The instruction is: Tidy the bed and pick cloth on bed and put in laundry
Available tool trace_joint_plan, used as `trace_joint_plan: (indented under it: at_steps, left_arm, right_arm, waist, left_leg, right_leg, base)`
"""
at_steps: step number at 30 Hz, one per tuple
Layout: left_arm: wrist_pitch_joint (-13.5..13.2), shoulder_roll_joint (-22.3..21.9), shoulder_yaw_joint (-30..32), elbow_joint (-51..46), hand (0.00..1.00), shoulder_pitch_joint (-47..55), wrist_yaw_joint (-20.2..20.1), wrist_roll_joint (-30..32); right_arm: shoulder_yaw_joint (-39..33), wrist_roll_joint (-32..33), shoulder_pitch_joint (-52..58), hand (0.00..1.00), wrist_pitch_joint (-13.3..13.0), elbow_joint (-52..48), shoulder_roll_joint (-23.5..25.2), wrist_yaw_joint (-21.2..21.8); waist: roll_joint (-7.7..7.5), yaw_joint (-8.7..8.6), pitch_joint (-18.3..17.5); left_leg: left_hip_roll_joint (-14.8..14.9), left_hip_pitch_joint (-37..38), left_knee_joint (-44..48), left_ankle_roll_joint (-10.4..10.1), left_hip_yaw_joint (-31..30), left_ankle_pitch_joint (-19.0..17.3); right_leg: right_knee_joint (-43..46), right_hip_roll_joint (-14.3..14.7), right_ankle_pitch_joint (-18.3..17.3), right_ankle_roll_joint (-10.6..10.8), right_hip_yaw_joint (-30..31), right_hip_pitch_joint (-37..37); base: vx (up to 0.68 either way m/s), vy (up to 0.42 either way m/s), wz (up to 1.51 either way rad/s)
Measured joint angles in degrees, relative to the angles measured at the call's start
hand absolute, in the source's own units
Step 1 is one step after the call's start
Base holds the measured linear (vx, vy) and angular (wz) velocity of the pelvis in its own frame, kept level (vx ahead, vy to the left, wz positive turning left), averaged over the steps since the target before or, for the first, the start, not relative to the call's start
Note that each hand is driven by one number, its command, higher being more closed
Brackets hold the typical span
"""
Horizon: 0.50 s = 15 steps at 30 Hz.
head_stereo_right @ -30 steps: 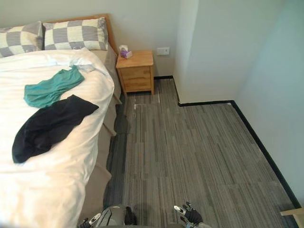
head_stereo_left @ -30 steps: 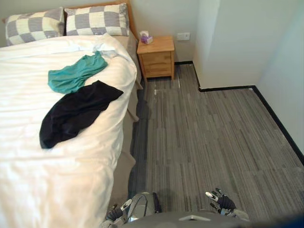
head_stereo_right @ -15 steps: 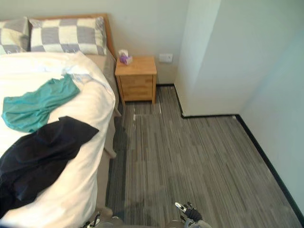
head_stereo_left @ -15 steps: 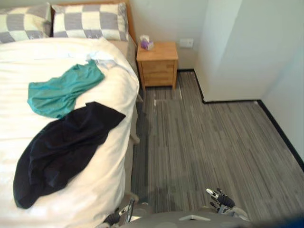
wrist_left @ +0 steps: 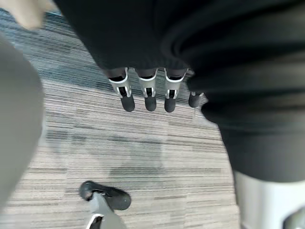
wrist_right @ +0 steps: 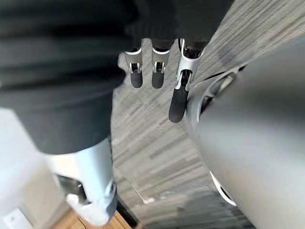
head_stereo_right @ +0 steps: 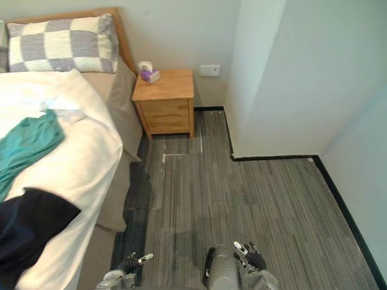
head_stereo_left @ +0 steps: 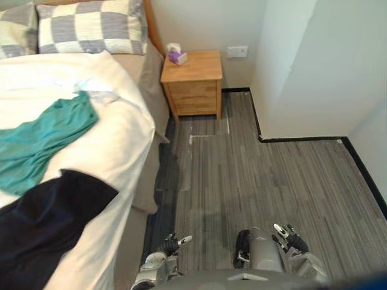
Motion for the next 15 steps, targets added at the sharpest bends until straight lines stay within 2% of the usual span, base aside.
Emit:
trace_joint_plan:
  at_steps: [1, 2, 3, 5, 6, 7, 8, 9, 10, 11, 12, 13, 14, 15]
  left_arm:
    - [-0.5, -0.1, 0.5, -0.1, 0.0, 0.1, 0.2, -0.2]
    - [-1.4, -0.5, 1.5, -0.7, 0.0, 0.4, 0.3, -1.0]
    - [-2.3, -0.7, 3.1, -2.2, 0.0, 0.7, 0.6, -1.4]
    - [-2.9, -0.6, 3.7, -4.1, 0.0, 1.1, 1.5, -2.9]
    - [-3.0, -0.6, 3.5, -5.4, 0.0, 1.1, 1.8, -3.2]
    - [-3.0, -0.6, 3.4, -5.8, 0.0, 1.1, 1.7, -3.3]
    - [-3.1, -0.7, 3.5, -6.3, 0.0, 0.9, 1.6, -3.4]
    - [-3.3, -0.6, 3.6, -6.3, 0.0, 0.3, 1.5, -3.4]
    - [-3.3, -0.6, 3.6, -6.2, 0.0, 0.3, 1.4, -3.4]
    - [-3.2, -0.7, 3.5, -6.0, 0.0, 0.5, 1.2, -3.5]
    - [-3.3, -0.4, 4.3, -5.8, 0.0, 0.4, 1.3, -4.2]
    - [-3.2, 0.0, 4.1, -5.7, 0.0, 0.3, 1.2, -4.5]
    - [-3.2, 0.3, 3.9, -5.6, 0.0, 0.0, 1.1, -4.5]
    - [-3.1, 0.7, 3.5, -5.3, 0.0, -0.3, 1.1, -4.5]
  right_arm:
    - [0.5, -0.6, 0.0, 0.0, 0.1, 0.1, 0.0, 0.1]
    - [1.6, -2.0, 0.2, 0.0, 0.2, 0.5, -0.2, 0.0]
    - [2.2, -3.2, 0.1, 0.0, 0.2, 0.5, -0.3, 0.0]
    - [2.9, -5.1, 0.5, 0.0, 0.8, 0.6, -0.5, 0.0]
    - [3.7, -6.1, 1.0, 0.0, 1.3, 0.6, -0.7, 0.1]
    - [3.8, -6.5, 0.9, 0.0, 1.5, 0.6, -0.7, 0.1]
    - [4.2, -6.7, 0.3, 0.0, 1.9, 1.3, -0.6, 0.3]
    - [4.1, -6.8, -0.6, 0.0, 2.1, 2.4, -0.5, 0.4]
    - [4.0, -7.2, -0.7, 0.0, 2.2, 2.7, -0.5, 0.7]
    - [3.9, -7.9, -0.6, 0.0, 2.1, 2.8, -0.5, 1.0]
    - [3.6, -8.4, -0.5, 0.0, 2.1, 3.4, 0.2, 1.0]
    - [3.8, -8.8, -0.3, 0.0, 1.9, 3.4, 0.6, 1.3]
    - [3.6, -9.1, -0.3, 0.0, 1.5, 4.0, 1.1, 1.3]
    - [3.5, -9.0, -0.8, 0.0, 1.2, 4.8, 1.2, 1.2]
  waist:
    - [0.32, 0.13, 0.2]
    - [0.94, 0.11, 0.6]
    - [1.79, 0.25, 1.6]
    - [0.65, 0.91, 2.8]
    - [0.57, 2.04, 2.7]
    - [0.55, 2.3, 2.7]
    - [0.35, 2.84, 2.7]
    - [-0.38, 3.2, 3.1]
    - [-0.51, 3.26, 3.1]
    - [-0.15, 3.25, 3.1]
    - [-2.37, 4.0, 2.3]
    - [-3.06, 3.57, 1.7]
    - [-3.5, 2.83, 1.5]
    - [-3.86, 2.9, 1.4]
  left_leg:
    - [1.0, -3.1, 7.1, -1.2, -2.1, 3.3]
    - [2.5, -10.3, 21.7, -1.6, -4.4, 3.4]
    - [3.0, -15.9, 33.1, -1.4, -5.6, 1.7]
    - [1.3, -22.9, 39.8, -0.7, -5.3, -1.2]
    - [-0.3, -27.1, 38.4, -0.4, -4.8, -3.2]
    - [-1.3, -29.0, 35.9, 0.2, -3.9, -4.3]
    - [-3.2, -31.6, 26.9, 2.1, -1.0, -6.3]
    - [-5.4, -31.7, 13.9, 3.5, 2.8, -6.5]
    - [-6.9, -31.5, 6.2, 4.6, 4.7, -4.8]
    - [-8.8, -30.4, -7.4, 9.5, 8.4, 5.8]
    - [-11.8, -27.8, -10.7, 13.1, 10.8, 7.5]
    - [-13.1, -27.6, -12.0, 13.4, 10.7, 7.7]
    - [-13.3, -29.2, -10.4, 13.4, 12.4, 7.6]
    - [-12.8, -30.7, -8.0, 12.8, 15.9, 7.3]
  right_leg:
    - [-1.7, 1.1, -0.2, -0.2, 0.0, 1.9]
    - [-5.5, 3.5, -0.3, -0.4, 0.0, 5.5]
    - [-9.4, 4.9, -0.3, -0.9, 0.0, 11.1]
    - [-14.4, 5.1, -0.2, -1.3, -0.1, 18.6]
    - [-17.4, 5.0, -0.1, -1.0, 0.0, 22.6]
    - [-19.0, 4.9, 0.1, -0.8, 0.1, 24.4]
    - [-21.4, 4.3, 0.5, 0.1, 0.4, 27.1]
    - [-22.7, 2.8, 0.3, 1.5, 0.4, 29.6]
    - [-23.2, 2.1, 0.0, 2.5, 0.3, 30.9]
    - [-23.7, 1.5, -1.0, 4.6, 0.0, 32.7]
    - [-24.8, -1.1, -1.1, 6.7, 0.1, 34.6]
    - [-25.8, -1.7, 0.3, 8.2, -0.7, 34.9]
    - [-29.1, -2.0, 4.1, 9.0, -2.1, 36.5]
    - [-31.4, -2.0, 6.8, 10.2, -2.8, 37.6]
  base:
    - [0.55, -0.296, -0.18]
    - [0.57, -0.214, -0.14]
    - [0.57, -0.174, -0.1]
    - [0.37, -0.062, -0.1]
    - [0.42, -0.034, -0.18]
    - [0.52, -0.008, -0.25]
    - [0.56, 0.034, -0.28]
    - [0.51, 0.059, -0.29]
    - [0.57, 0.102, -0.23]
    - [0.58, 0.127, -0.11]
    - [0.58, 0.115, 0.09]
    - [0.54, 0.128, 0.45]
    - [0.48, 0.16, 0.7]
    - [0.51, 0.232, 0.8]
